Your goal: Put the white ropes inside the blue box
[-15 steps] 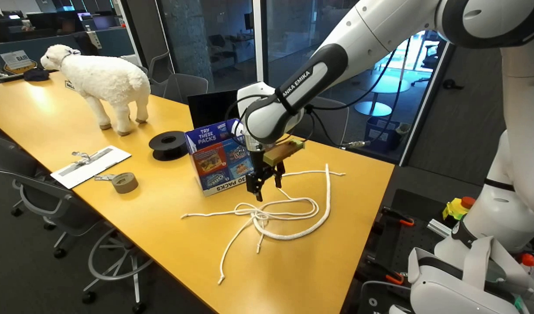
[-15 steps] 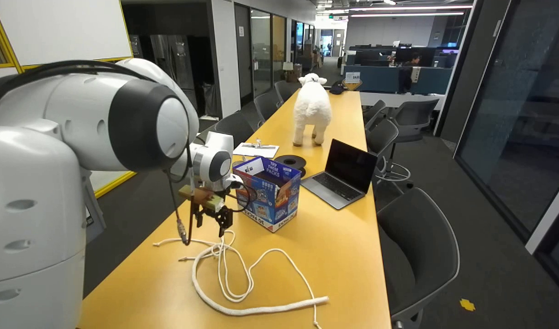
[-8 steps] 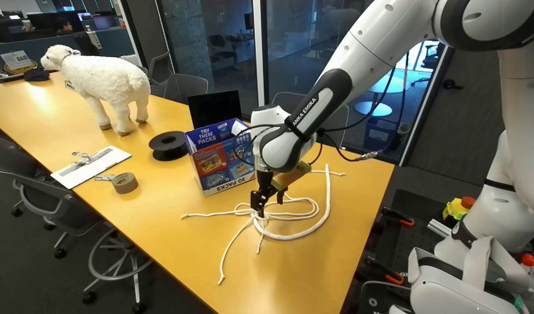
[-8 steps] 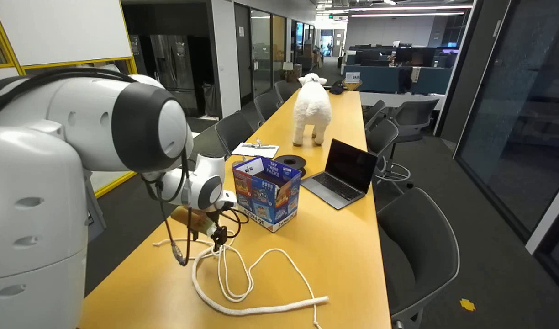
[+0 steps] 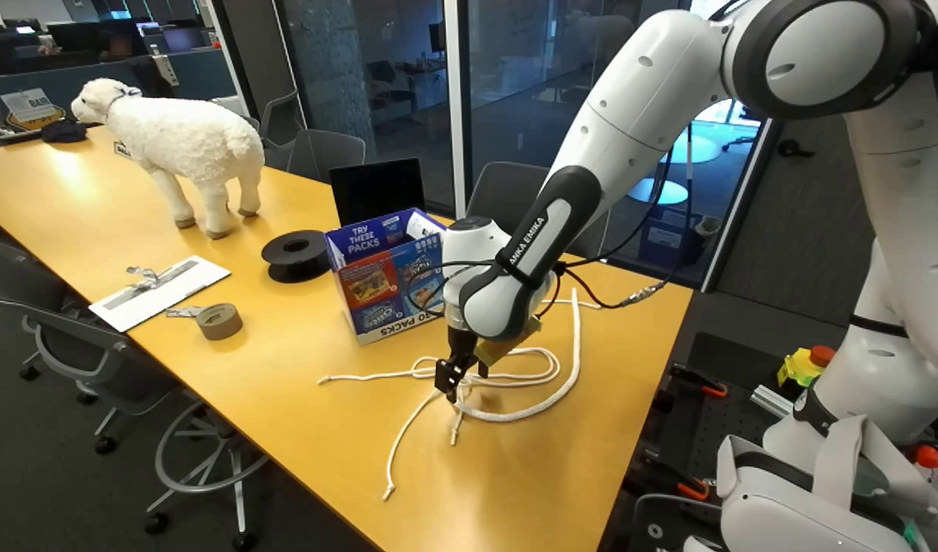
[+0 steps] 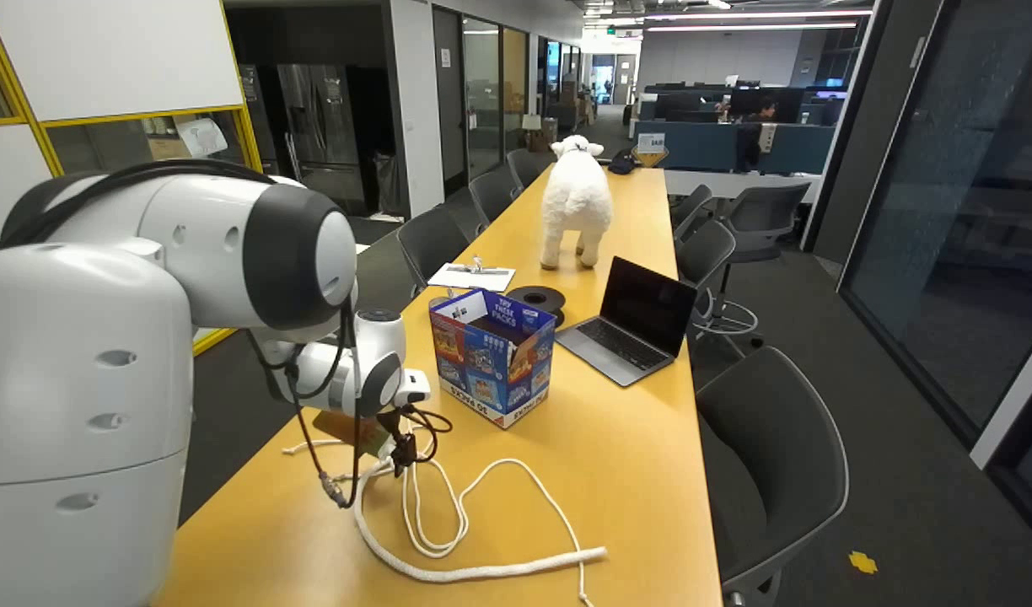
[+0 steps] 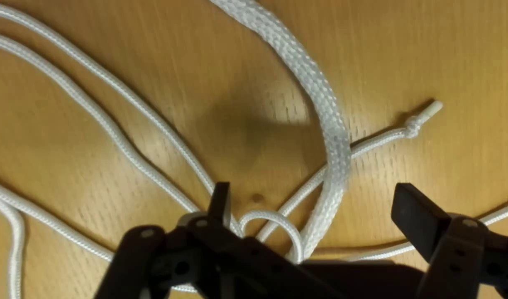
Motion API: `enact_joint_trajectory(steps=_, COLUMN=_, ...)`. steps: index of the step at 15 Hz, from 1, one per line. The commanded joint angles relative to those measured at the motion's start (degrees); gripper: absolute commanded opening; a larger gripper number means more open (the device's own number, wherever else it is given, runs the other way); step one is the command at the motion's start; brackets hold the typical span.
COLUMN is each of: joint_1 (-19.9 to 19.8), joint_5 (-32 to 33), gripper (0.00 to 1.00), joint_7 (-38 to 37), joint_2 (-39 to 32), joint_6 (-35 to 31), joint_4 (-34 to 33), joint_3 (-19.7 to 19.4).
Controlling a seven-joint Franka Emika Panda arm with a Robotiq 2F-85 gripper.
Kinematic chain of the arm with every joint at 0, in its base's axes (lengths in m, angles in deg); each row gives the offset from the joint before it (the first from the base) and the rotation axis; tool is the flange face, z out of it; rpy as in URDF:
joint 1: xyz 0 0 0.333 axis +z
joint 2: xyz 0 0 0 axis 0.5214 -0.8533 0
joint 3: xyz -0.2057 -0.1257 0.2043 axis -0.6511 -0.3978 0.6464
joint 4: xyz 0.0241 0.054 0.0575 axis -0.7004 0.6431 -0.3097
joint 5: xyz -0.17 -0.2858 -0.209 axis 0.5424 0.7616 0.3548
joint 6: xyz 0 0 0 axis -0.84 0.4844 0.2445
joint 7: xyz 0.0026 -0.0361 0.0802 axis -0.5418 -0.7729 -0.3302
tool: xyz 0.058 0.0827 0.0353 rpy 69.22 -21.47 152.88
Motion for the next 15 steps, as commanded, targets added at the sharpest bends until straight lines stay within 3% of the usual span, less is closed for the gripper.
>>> enact_joint_trajectory(steps=1, joint_1=1.0, joint_5=2.4, gripper=1.0, joint_7=0.9, joint_2=-3.4, joint_6=-2.8, joint_4=-3.3, joint_3=-1.7)
enact_joint_trajectory(steps=6, joint_1=1.6, joint_5=7.9, gripper=1.0, joint_7=3.3, joint_2=-5.2, joint_6=-3.5, joint_4=-6.3, joint_3=-4.1)
enact_joint_trajectory(steps=15, joint_1=-2.6, joint_5=10.4, gripper=1.0, joint_7=16.1, joint_2=-7.1, joint_6=0.1, joint_4=-9.0, joint_3=-1.8)
